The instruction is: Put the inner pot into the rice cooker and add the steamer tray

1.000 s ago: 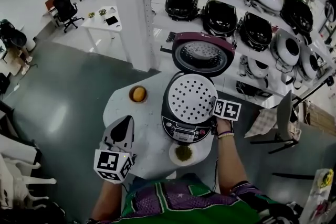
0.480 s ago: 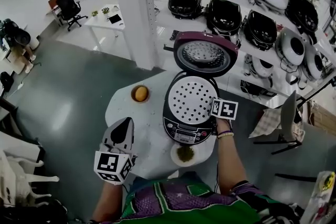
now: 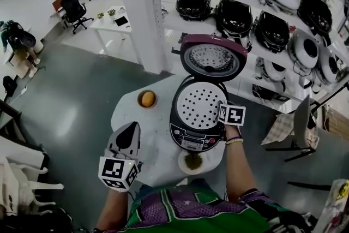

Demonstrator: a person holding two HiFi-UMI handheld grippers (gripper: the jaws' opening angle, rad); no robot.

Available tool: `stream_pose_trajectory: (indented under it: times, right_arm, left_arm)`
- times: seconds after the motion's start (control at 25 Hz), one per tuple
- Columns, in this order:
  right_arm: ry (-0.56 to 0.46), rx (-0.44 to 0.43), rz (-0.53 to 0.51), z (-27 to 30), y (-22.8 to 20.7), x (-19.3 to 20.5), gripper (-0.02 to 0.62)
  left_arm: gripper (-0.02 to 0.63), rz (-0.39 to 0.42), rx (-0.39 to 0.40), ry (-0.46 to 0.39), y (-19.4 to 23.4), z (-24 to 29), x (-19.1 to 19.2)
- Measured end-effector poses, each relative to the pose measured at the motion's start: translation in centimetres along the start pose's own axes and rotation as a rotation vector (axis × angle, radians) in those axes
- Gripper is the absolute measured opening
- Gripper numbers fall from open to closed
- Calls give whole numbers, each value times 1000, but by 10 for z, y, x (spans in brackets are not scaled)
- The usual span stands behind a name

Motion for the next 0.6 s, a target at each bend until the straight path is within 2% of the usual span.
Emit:
stream_pose_trajectory:
  times: [0.2, 0.4, 0.6]
  right_arm:
    - [-20, -7, 5, -3, -3, 0, 140]
    - [-42, 5, 31, -13, -13, 0, 140]
    - [-66, 52, 66, -40, -29, 8, 141]
  left_arm:
    - [21, 9, 9, 6, -5, 4, -3]
    - [21, 19, 29, 10, -6, 8, -3]
    - [21, 20, 66, 2, -4, 11, -7]
Point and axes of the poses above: the fingertips, and each gripper's own axes: z forward along the fingers, y to its left, x out of its underside, the point moved 6 cm from there along -z, backward along the fingers, and after that the axes turned 1 degree about -y, right-handed, at the moved point
